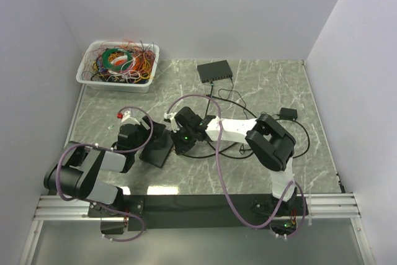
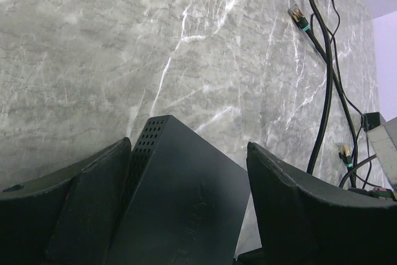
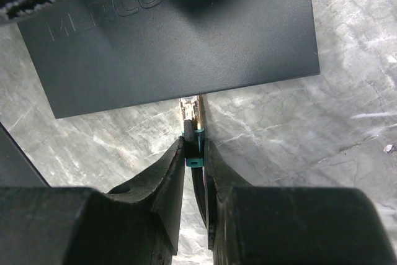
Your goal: Insert the plug into the switch port
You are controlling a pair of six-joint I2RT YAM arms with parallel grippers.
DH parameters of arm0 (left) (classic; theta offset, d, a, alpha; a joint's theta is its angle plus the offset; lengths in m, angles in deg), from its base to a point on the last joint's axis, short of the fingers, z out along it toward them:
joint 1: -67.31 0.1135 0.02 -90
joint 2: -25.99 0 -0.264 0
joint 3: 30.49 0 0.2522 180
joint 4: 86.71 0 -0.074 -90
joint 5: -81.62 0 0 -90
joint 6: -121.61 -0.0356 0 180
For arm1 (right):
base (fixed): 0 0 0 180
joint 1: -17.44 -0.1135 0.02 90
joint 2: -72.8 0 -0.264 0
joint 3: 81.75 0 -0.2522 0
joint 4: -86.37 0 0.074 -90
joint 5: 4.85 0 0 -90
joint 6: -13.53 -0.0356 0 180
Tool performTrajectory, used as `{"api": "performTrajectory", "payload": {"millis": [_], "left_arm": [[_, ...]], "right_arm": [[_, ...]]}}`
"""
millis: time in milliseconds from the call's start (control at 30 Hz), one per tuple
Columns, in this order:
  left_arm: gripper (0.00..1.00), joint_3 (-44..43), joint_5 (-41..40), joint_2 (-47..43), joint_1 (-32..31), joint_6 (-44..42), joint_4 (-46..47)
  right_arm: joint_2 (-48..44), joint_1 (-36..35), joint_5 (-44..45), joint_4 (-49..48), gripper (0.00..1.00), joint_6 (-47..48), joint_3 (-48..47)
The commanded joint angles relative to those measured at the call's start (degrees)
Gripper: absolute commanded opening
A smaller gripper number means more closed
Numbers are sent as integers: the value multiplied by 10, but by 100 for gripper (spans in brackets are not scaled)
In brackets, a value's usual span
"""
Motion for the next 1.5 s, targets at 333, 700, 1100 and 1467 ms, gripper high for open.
{"api": "performTrajectory", "payload": {"millis": [333,700,1100,1467], "left_arm": [[78,8,-8,20,-6,29,13],[77,11,-7,28,-6,31,19],[77,10,-2,34,-6,31,19],[76,12,-1,54,-6,39,37]], "right_arm": [[-47,-13,19,19,0,-27,-18],[-32,-23,39,23,0,-39,-11],[9,-22,70,45,0,-50,-42],[-10,-27,62,52,0,-55,-52]]}}
